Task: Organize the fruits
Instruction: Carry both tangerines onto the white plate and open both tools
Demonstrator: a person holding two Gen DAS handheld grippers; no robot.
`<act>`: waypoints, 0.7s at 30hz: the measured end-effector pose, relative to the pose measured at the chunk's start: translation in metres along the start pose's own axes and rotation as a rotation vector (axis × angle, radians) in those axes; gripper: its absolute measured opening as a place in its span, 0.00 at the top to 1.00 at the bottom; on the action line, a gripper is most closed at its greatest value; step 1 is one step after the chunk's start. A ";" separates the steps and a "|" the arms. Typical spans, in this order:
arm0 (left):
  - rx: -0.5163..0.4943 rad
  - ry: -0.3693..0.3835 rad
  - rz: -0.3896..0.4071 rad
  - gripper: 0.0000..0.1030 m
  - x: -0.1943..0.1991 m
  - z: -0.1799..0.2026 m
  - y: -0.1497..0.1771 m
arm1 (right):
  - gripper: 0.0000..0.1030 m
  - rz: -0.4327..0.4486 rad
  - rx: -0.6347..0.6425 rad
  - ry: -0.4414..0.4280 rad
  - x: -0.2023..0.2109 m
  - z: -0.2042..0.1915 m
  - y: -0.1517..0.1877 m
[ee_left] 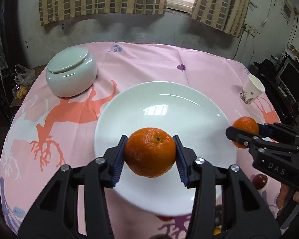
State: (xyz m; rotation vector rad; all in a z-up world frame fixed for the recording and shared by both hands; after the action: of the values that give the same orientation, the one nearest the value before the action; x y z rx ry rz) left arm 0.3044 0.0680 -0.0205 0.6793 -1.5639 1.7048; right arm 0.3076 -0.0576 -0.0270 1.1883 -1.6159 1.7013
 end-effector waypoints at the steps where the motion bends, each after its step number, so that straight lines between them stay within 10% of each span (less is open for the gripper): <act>1: -0.001 -0.007 -0.004 0.55 -0.011 -0.003 -0.005 | 0.63 -0.019 0.009 0.017 -0.014 -0.002 -0.007; 8: -0.006 -0.046 -0.042 0.54 -0.065 -0.020 -0.010 | 0.61 -0.093 0.032 0.057 -0.083 0.002 -0.029; 10: -0.001 -0.061 -0.038 0.38 -0.069 -0.021 -0.010 | 0.50 -0.097 0.035 0.057 -0.085 0.003 -0.029; 12: 0.017 -0.048 -0.009 0.23 -0.059 -0.019 -0.013 | 0.37 -0.024 0.027 0.094 -0.068 0.009 -0.034; 21: 0.011 -0.028 0.142 0.05 0.061 0.004 -0.001 | 0.36 0.102 -0.091 -0.055 0.051 0.032 0.023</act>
State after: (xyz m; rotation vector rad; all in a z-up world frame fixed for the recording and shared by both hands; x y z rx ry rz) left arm 0.2677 0.0738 0.0279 0.6131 -1.6576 1.8149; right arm 0.2720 -0.1029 0.0014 1.1351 -1.7961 1.6502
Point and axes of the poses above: each gripper's, at about its wrist camera, not at the fingertips, and x roughly against the way its jaws point, z to its right, y to its underside, the point moved 8 cm from there along -x, roughly the way its jaws point, and after that the axes turned 1 degree about y, right-handed, at the moved point
